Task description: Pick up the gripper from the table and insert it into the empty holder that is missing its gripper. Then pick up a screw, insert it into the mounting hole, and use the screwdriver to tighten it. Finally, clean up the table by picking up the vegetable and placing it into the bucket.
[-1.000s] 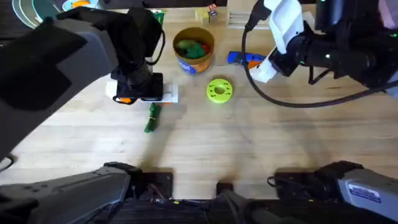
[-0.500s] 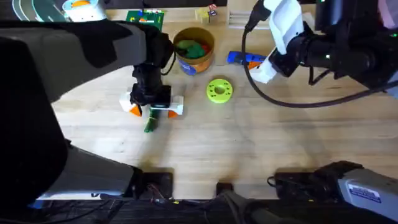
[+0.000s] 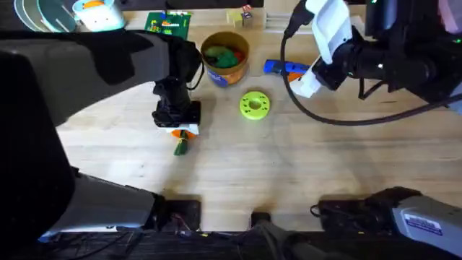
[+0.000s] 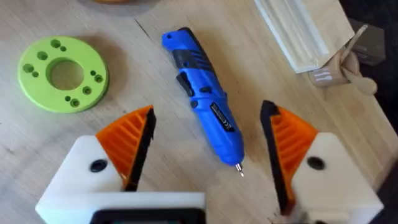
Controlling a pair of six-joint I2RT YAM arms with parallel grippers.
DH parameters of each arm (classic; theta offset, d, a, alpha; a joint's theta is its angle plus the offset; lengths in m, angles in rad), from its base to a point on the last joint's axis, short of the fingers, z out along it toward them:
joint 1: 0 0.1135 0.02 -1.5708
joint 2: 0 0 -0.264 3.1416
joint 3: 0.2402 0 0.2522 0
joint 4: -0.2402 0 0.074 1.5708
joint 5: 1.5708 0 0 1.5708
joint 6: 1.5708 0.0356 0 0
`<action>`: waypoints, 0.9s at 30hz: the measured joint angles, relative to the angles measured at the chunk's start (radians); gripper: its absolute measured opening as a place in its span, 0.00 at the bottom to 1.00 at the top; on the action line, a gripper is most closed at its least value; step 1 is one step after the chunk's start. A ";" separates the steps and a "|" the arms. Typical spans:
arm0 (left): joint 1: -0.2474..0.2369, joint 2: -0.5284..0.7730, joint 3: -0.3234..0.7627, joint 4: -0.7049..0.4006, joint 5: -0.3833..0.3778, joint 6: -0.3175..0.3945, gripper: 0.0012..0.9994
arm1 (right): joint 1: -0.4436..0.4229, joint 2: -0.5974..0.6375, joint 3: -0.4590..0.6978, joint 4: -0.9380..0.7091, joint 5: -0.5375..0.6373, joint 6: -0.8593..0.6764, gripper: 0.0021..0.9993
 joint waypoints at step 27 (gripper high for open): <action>-0.020 -0.095 0.378 0.467 0.187 -0.002 0.02 | 0.000 0.000 0.000 -0.006 0.000 0.000 0.99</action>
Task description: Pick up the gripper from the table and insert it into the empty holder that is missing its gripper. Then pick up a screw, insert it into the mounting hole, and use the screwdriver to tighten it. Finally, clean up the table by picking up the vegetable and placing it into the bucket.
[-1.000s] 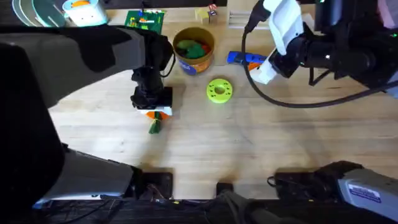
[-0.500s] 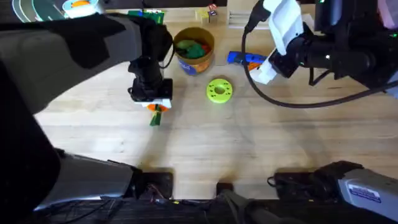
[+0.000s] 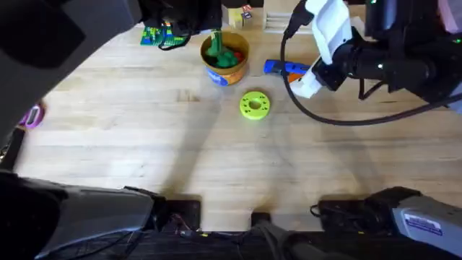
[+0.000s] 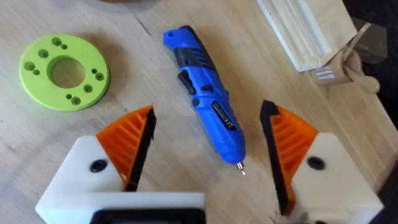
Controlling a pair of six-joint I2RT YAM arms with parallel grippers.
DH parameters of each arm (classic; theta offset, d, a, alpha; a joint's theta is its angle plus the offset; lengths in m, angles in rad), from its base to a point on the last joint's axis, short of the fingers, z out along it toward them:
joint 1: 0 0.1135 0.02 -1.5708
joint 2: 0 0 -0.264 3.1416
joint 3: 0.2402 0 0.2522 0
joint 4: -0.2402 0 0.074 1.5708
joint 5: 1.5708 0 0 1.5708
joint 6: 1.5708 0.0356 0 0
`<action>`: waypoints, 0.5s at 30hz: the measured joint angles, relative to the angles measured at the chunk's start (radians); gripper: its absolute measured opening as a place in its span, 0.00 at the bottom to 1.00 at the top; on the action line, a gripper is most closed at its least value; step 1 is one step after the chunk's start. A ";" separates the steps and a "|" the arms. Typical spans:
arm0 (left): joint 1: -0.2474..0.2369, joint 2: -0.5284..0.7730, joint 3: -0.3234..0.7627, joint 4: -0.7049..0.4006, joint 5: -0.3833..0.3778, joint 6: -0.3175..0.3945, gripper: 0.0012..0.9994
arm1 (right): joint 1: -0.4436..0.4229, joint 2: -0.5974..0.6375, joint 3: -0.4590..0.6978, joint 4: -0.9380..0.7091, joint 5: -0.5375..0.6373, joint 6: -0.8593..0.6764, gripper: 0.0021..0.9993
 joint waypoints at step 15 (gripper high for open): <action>0.001 0.080 -0.004 0.054 0.021 0.086 0.99 | 0.000 0.000 0.000 -0.013 0.000 0.032 0.99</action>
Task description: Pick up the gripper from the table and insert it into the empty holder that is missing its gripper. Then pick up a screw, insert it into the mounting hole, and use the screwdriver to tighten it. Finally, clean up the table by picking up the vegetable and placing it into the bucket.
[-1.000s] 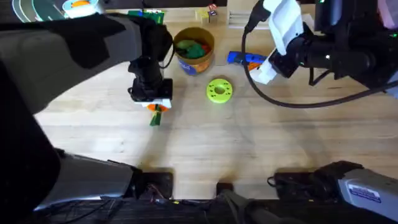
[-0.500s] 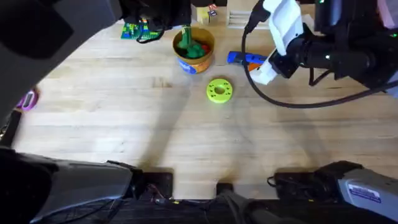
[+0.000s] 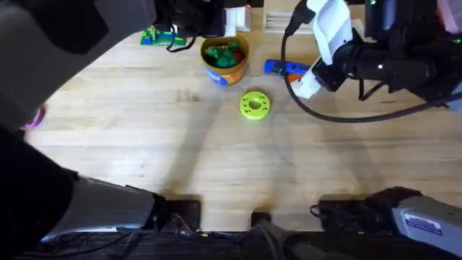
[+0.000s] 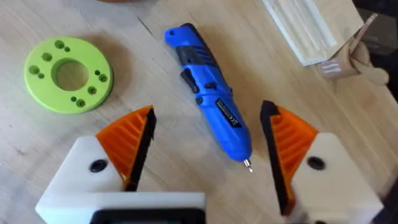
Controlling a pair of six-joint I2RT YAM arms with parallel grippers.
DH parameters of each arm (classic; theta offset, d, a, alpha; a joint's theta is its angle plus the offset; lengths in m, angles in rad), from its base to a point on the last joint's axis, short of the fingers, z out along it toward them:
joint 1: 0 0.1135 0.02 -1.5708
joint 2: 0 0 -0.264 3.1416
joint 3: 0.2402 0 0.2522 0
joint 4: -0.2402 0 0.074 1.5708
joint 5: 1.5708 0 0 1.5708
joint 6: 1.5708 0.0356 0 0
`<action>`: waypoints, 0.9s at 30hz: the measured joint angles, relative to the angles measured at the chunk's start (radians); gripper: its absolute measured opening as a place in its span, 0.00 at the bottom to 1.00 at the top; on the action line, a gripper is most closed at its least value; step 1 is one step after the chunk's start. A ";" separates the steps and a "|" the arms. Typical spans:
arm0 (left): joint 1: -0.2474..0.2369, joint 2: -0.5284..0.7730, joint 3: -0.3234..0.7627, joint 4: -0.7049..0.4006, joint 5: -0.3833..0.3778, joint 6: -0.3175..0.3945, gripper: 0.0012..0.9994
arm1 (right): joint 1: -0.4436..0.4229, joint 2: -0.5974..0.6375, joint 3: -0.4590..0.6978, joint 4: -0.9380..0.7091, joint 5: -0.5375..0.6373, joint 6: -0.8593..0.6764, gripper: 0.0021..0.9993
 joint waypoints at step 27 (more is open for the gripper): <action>-0.048 -0.649 -0.003 -0.349 0.001 0.187 1.00 | 0.000 -0.598 0.008 -0.036 -0.004 0.639 0.99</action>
